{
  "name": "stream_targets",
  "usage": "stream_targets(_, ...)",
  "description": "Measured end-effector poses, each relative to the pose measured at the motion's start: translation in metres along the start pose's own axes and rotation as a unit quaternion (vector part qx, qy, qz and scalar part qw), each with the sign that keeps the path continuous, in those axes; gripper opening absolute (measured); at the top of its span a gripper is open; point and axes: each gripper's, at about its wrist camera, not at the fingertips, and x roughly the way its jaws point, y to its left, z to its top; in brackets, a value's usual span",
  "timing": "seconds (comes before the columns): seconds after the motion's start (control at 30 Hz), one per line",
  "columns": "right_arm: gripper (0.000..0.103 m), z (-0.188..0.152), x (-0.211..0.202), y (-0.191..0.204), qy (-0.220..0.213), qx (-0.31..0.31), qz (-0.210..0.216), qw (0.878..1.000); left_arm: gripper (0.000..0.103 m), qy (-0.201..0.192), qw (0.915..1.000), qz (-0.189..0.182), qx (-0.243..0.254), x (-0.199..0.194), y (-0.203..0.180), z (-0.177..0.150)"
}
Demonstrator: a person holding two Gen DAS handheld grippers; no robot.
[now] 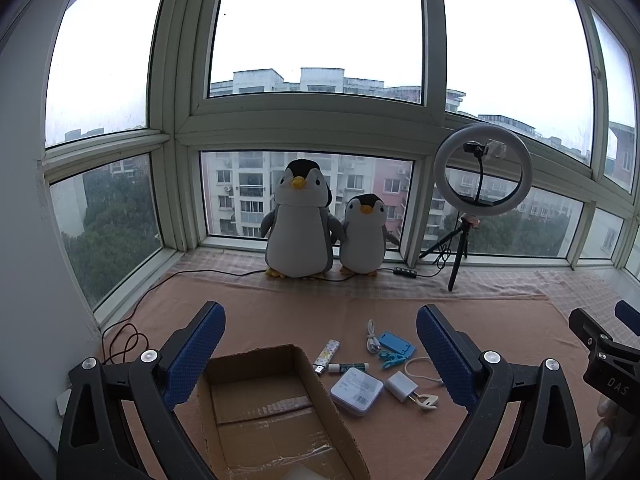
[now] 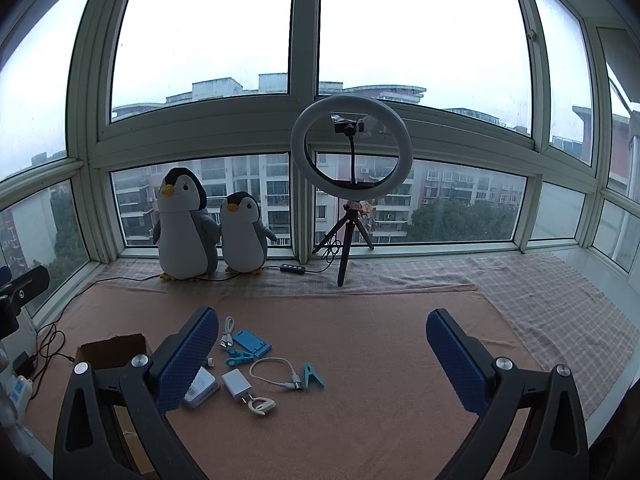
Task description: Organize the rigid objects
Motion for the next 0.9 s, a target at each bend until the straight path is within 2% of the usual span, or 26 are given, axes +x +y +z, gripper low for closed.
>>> stream_targets(0.67, 0.103, -0.001, 0.004, 0.0, 0.006, -0.001, 0.0, 1.0, 0.098, 0.006, 1.0, -0.002, 0.0, 0.004, 0.001, -0.002)
stream_targets(0.9, 0.103, -0.01, 0.016, 0.002, 0.029, -0.008, 0.003, 1.0, 0.098, 0.05, 0.9987, 0.011, -0.01, 0.022, 0.013, -0.019)
